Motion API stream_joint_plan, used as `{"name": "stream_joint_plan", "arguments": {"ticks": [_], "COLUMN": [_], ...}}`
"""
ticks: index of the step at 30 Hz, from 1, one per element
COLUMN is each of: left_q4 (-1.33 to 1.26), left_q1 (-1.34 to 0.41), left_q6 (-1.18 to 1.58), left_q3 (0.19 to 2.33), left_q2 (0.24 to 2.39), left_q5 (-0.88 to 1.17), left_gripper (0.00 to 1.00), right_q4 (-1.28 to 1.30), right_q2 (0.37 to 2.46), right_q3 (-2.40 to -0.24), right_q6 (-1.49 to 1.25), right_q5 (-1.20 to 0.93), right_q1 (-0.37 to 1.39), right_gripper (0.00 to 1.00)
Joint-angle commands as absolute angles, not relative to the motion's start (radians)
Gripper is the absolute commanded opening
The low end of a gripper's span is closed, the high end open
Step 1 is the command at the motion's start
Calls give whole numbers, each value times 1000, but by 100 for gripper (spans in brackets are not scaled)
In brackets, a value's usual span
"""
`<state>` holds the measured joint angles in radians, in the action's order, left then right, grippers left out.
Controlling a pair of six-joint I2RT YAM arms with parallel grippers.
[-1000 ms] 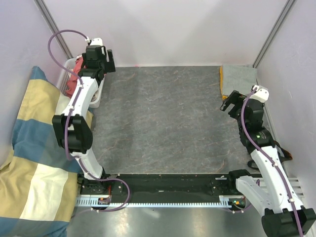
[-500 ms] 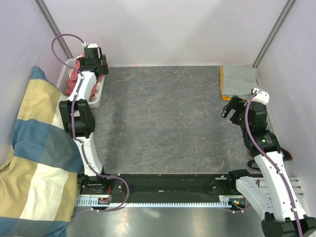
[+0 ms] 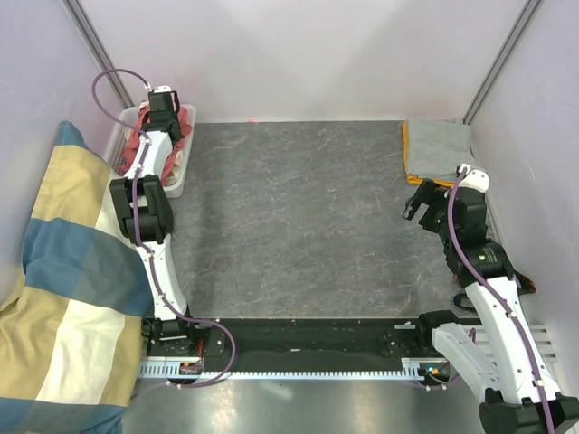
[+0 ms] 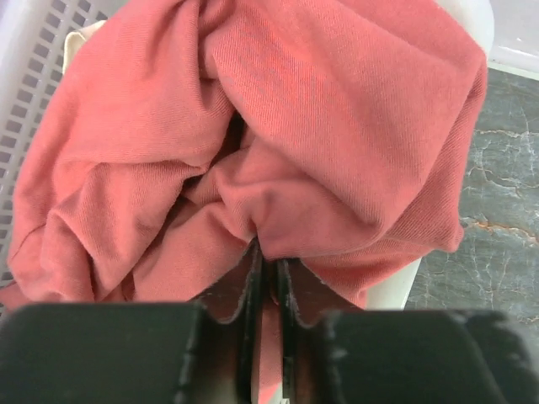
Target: Fold and stack the t-shirts
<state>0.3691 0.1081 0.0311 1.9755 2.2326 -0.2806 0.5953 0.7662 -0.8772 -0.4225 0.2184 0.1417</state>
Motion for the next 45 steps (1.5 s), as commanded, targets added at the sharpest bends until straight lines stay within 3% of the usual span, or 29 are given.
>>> {"name": "stream_joint_plan", "arguments": {"ticks": [1, 7, 15, 27, 32, 37, 38, 40, 41, 42, 45], "left_q4": [354, 360, 410, 469, 462, 373, 304, 230, 206, 175, 175], "left_q1": [117, 114, 71, -214, -396, -452, -459, -494, -511, -549, -600], "left_q6": [34, 64, 169, 304, 333, 390, 429, 472, 501, 508, 506], "left_q3": [2003, 1982, 1915, 2042, 1835, 1372, 1292, 1064, 1007, 929, 881], "left_q2": [2218, 2099, 1754, 1408, 1277, 1178, 1167, 1180, 1192, 1222, 1247], "left_q5": [-291, -226, -31, 304, 284, 284, 297, 334, 333, 309, 229], "left_gripper": [5, 2, 2, 2, 2, 2, 13, 48, 86, 100, 100], "right_q4": [597, 595, 600, 615, 620, 644, 644, 649, 653, 658, 672], "right_q2": [744, 729, 695, 687, 666, 666, 664, 661, 661, 660, 653], "right_q3": [-862, -827, -811, -838, -847, -870, -874, -877, -880, -884, -884], "right_q6": [-431, -440, -456, -446, -454, -456, -459, -462, -463, -466, -468], "right_q5": [215, 203, 180, 133, 138, 149, 149, 149, 147, 146, 144], "right_q1": [144, 144, 146, 144, 144, 144, 144, 146, 144, 144, 144], "right_gripper": [98, 98, 98, 98, 98, 98, 98, 98, 98, 98, 98]}}
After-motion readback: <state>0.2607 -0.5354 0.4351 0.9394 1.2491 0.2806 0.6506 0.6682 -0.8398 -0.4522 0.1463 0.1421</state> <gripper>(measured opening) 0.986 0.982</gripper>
